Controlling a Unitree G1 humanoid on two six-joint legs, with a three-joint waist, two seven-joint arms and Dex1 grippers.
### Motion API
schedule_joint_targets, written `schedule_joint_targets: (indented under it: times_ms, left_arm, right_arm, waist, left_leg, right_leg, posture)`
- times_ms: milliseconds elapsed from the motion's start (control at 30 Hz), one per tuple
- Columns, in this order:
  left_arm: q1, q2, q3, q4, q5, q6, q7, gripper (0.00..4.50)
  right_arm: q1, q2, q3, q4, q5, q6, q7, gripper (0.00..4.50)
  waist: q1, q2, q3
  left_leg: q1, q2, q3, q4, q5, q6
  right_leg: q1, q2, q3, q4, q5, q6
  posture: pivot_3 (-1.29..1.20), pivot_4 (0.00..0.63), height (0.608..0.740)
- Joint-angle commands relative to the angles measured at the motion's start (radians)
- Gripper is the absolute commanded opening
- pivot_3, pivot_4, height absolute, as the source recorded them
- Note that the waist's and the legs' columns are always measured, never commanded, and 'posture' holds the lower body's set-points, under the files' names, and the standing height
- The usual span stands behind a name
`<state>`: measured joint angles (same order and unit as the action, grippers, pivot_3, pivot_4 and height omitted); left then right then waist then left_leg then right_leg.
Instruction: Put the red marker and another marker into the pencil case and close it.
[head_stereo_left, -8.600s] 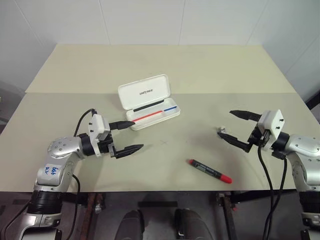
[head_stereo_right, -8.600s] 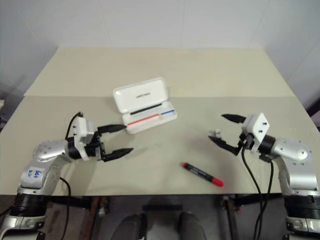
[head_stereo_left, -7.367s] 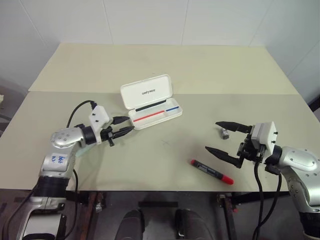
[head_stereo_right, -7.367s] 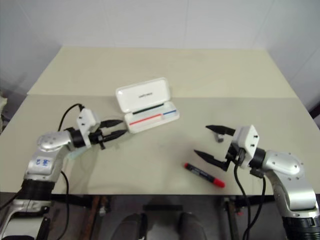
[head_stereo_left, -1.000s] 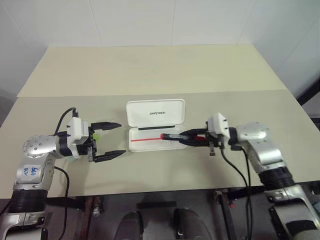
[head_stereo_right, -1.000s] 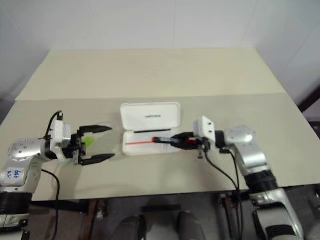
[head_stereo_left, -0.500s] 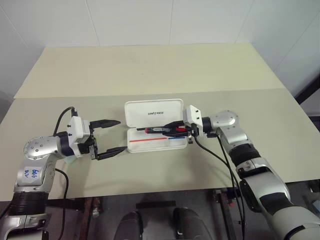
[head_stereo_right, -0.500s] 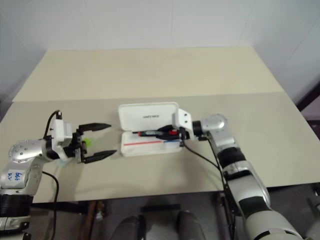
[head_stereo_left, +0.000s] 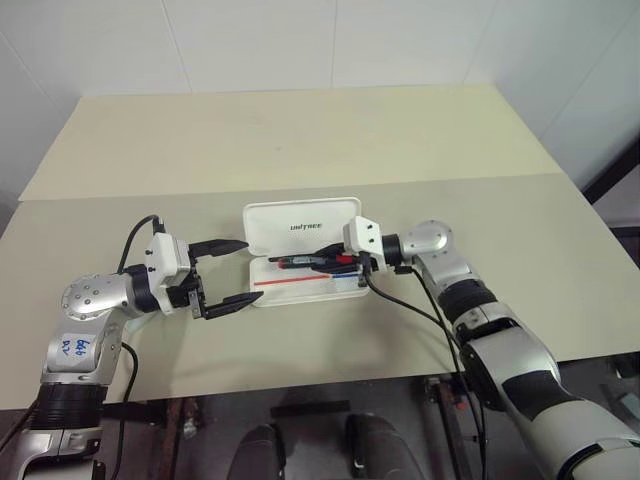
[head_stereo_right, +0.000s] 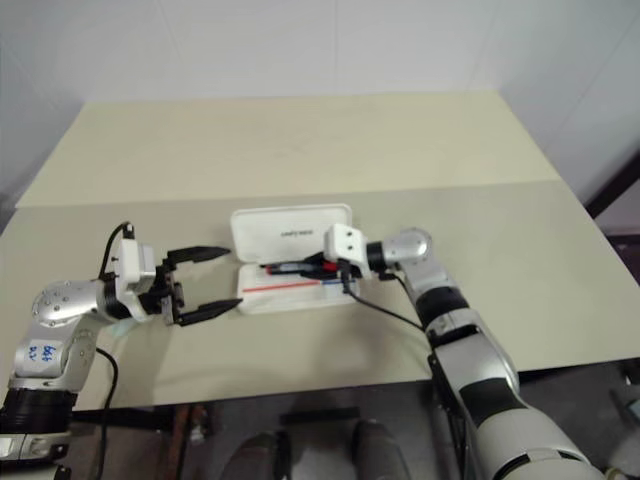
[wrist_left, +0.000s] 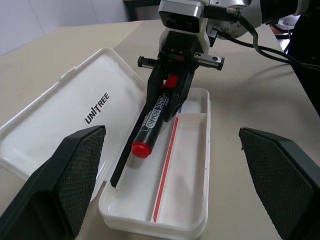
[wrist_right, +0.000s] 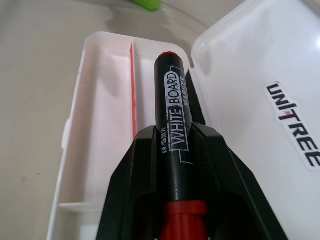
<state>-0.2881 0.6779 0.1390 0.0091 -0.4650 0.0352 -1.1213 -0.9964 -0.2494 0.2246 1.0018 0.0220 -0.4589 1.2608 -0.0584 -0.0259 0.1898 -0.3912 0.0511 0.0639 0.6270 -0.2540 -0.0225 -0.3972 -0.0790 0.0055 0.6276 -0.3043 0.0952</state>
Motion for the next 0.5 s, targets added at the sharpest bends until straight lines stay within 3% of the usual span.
schedule_joint_targets:
  times_ms: [33, 167, 233, 400, 500]
  left_arm:
    - [-0.019, -0.005, 0.002, -0.026, -0.001, -0.005, 0.006, 4.50]
    - [-0.029, -0.009, -0.003, -0.018, 0.000, -0.007, 0.005, 4.50]
    - [-0.031, -0.010, -0.004, -0.016, 0.000, -0.007, 0.004, 4.50]
    - [-0.031, -0.013, -0.005, -0.018, -0.001, -0.007, 0.003, 4.50]
    - [-0.011, -0.013, 0.007, -0.031, 0.000, -0.009, 0.018, 4.50]
  right_arm:
    - [-0.023, 0.012, -0.025, -0.006, 0.008, -0.025, -0.013, 2.40]
    - [-0.017, 0.015, -0.029, -0.019, 0.017, -0.030, -0.006, 3.95]
    - [-0.014, 0.016, -0.032, -0.034, 0.025, -0.029, 0.000, 4.48]
    - [0.007, 0.019, -0.046, -0.119, 0.079, 0.008, 0.040, 4.48]
    - [0.099, -0.008, -0.061, -0.365, 0.187, 0.141, 0.098, 4.48]
  waist:
    - [-0.001, 0.000, 0.000]
    - [-0.001, 0.000, 0.000]
    - [0.000, 0.000, 0.000]
    - [-0.001, 0.000, 0.000]
    - [0.002, 0.000, 0.000]
  left_leg:
    - [0.000, 0.000, 0.000, 0.000, 0.000, 0.000]
    - [0.000, 0.000, 0.000, 0.000, 0.000, 0.000]
    - [0.000, 0.000, 0.000, 0.000, 0.000, 0.000]
    - [0.000, 0.001, 0.000, 0.000, 0.000, 0.000]
    - [0.000, 0.001, -0.001, 0.000, 0.000, -0.001]
  right_leg:
    - [0.000, 0.000, 0.000, 0.000, 0.000, 0.000]
    - [0.000, 0.000, 0.000, 0.000, 0.000, 0.000]
    - [0.000, 0.000, 0.000, 0.000, 0.000, 0.000]
    - [0.000, 0.000, 0.000, 0.000, 0.000, 0.000]
    - [0.000, 0.000, 0.000, 0.000, 0.000, 0.000]
  posture:
    - [0.00, 0.150, 0.740]
    - [0.00, 0.150, 0.740]
    - [0.00, 0.150, 0.740]
    - [0.00, 0.150, 0.740]
    - [0.00, 0.150, 0.740]
